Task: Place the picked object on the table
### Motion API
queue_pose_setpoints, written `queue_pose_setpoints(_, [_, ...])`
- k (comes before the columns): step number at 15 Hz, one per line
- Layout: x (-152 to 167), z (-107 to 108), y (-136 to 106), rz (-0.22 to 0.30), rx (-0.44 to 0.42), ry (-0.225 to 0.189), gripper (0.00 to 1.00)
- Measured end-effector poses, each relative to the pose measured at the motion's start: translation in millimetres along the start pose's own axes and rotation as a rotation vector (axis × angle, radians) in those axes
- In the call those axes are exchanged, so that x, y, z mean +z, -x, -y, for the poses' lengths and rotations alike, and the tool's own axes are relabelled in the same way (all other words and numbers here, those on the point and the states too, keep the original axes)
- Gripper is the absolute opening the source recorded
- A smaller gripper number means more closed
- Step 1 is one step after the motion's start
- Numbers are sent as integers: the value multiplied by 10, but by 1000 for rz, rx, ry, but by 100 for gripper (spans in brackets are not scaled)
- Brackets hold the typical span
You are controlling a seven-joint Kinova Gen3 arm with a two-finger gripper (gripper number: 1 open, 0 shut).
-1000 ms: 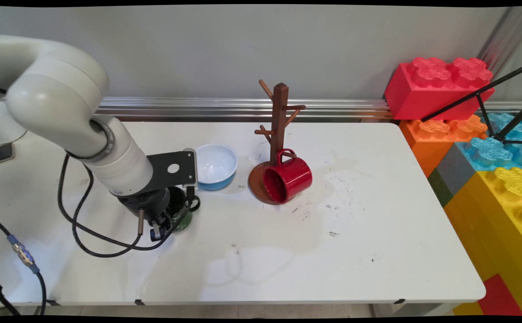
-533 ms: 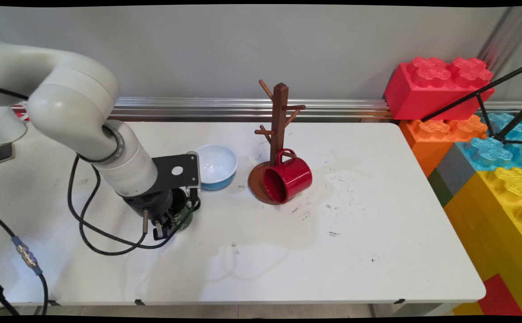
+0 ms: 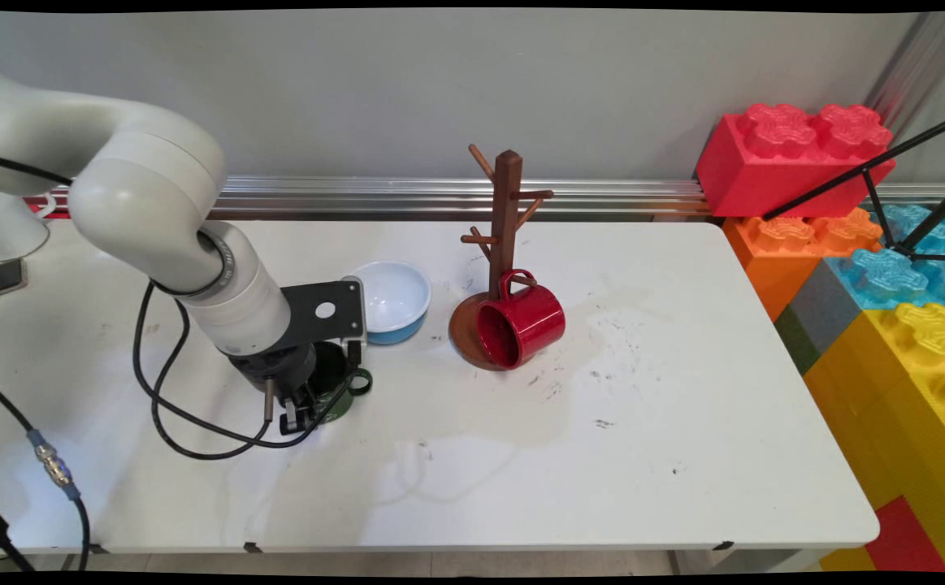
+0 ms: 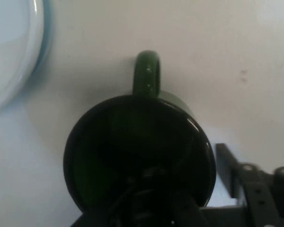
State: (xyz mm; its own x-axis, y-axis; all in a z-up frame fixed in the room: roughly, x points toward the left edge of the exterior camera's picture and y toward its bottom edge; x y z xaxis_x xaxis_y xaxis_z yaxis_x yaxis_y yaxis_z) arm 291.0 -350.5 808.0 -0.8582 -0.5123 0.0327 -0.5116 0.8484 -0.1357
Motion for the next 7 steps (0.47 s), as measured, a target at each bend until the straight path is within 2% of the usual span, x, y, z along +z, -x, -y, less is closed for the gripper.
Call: queue_pose_setpoints(7, [11,17,8,-4,-13,10,100])
